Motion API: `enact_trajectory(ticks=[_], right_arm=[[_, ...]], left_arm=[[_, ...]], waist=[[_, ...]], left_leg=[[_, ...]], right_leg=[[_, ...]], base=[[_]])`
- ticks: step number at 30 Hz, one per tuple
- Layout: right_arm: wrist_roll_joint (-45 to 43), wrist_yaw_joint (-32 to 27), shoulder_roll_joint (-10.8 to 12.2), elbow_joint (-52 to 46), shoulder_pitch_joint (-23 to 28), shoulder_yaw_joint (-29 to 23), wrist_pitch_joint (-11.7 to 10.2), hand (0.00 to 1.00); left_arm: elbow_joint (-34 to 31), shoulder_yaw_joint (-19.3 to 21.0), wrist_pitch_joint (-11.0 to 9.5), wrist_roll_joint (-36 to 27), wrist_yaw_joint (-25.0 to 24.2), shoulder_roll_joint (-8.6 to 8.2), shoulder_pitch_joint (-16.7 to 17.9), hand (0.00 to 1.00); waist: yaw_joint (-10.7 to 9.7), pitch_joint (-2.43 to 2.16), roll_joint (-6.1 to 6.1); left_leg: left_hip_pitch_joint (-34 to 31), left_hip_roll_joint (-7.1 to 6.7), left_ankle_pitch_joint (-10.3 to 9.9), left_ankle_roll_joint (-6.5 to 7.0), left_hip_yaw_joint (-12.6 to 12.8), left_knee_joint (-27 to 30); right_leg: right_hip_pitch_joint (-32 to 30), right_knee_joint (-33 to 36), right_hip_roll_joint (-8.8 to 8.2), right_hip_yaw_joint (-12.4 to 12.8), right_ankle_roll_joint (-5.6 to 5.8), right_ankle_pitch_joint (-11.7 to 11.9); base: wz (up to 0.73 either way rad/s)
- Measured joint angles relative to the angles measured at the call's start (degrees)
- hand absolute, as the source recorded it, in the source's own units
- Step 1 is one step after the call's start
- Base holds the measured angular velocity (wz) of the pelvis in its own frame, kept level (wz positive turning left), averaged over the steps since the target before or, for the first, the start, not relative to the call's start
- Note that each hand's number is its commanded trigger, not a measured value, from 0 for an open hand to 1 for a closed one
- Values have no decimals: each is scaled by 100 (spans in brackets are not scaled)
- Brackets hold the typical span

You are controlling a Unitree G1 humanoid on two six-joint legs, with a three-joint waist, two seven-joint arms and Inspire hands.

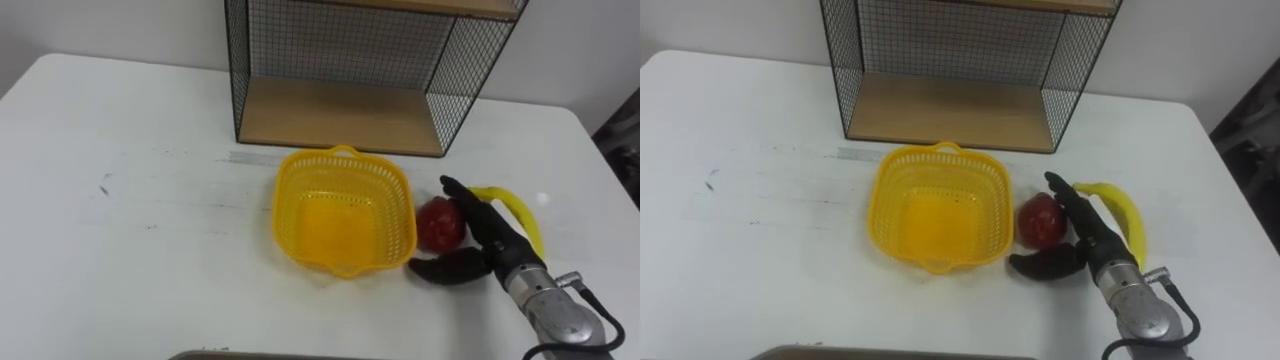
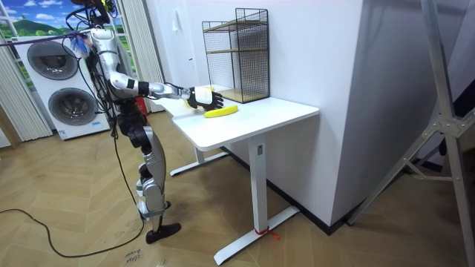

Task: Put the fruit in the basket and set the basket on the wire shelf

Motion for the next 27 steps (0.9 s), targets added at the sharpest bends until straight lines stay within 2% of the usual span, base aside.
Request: enact_trajectory(ticks=[6,10,27], right_arm=[[-5,-225,-59,302,-261,-130,17,100],[-11,-319,-71,422,-324,-125,23,100],[83,-302,-66,444,-348,-109,83,100]], left_arm=[[-1,-2,15,0,1,0,-32,0],[-2,-5,94,0,2,0,-57,0],[-17,-1,132,-14,17,3,-71,0]], waist=[[-5,-4,-3],[-3,-8,-5],[3,-4,61]], left_leg=[[1,1,0,0,-4,26],[-2,1,-2,-2,-7,27],[25,10,-4,-3,19,22]], right_leg=[[11,-3,2,-3,0,0],[8,-6,3,0,0,0],[8,10,8,10,-8,10]], base=[[0],[0],[0]])
